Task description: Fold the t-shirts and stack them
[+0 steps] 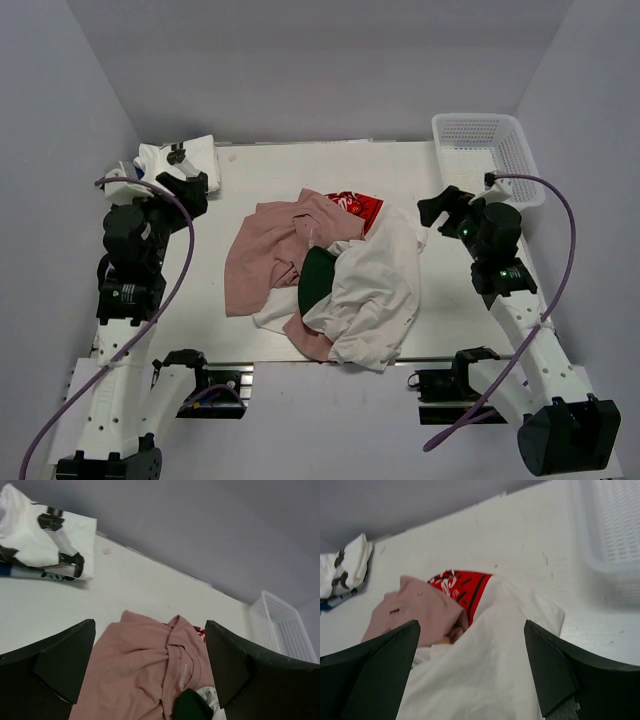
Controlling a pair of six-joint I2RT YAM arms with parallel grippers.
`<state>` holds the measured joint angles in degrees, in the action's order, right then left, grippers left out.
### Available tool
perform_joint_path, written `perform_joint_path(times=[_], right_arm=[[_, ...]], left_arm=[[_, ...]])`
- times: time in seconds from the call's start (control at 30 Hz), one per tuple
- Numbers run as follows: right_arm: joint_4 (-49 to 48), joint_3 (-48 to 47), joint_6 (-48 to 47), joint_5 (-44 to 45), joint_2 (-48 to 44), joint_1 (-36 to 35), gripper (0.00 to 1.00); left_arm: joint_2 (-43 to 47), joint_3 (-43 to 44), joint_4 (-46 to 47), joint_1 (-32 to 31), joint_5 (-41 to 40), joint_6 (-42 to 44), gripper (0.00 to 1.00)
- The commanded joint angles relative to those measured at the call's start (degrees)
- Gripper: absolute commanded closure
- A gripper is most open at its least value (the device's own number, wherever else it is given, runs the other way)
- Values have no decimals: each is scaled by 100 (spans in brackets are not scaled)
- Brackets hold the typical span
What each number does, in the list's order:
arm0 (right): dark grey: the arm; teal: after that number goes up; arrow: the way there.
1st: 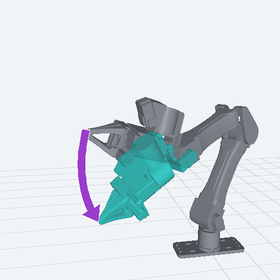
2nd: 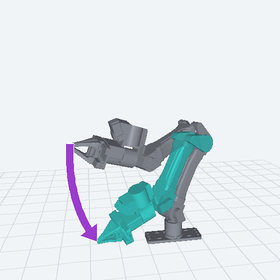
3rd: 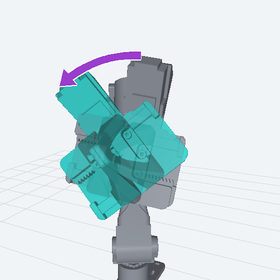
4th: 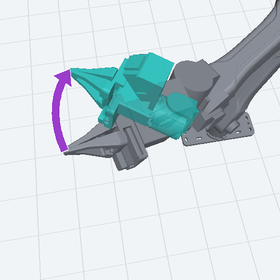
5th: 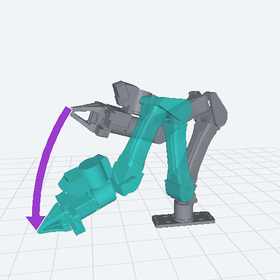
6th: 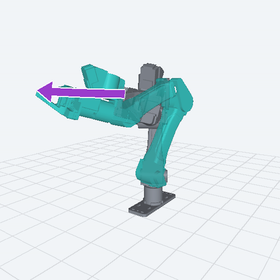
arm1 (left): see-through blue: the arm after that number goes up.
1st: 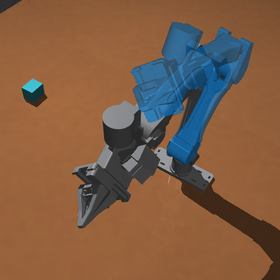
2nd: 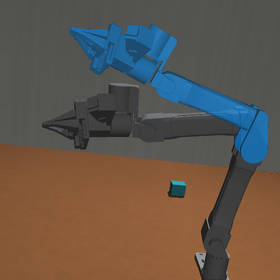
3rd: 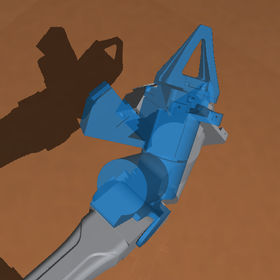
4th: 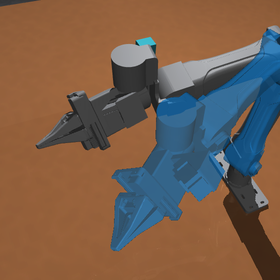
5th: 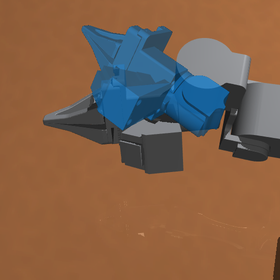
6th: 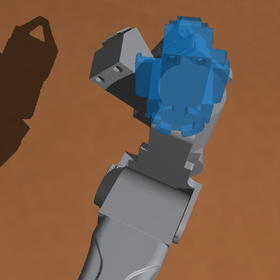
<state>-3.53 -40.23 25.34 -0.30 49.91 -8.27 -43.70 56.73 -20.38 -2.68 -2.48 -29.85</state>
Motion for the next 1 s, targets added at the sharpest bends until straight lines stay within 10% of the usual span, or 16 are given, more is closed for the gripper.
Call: perform_joint_path(times=[0.0,0.23,0.83,0.9,0.97], right_arm=[[765,-521,-11,-901,62,-8,10],[1345,-836,-758,-2854,932,-665,10],[2156,-734,-944,961,3200,-3751,10],[1752,-618,-830,1083,3410,-3857,38],[1750,-810,-733,1267,3438,-3892,95]], left_arm=[[-77,-30,-624,22,-728,-179,0],[-287,-153,-458,22,-517,-179,0],[-1001,-30,-924,-31,-613,-127,0],[-947,-179,-801,-31,-665,-127,0],[-895,-180,-801,-31,-718,-127,0]])
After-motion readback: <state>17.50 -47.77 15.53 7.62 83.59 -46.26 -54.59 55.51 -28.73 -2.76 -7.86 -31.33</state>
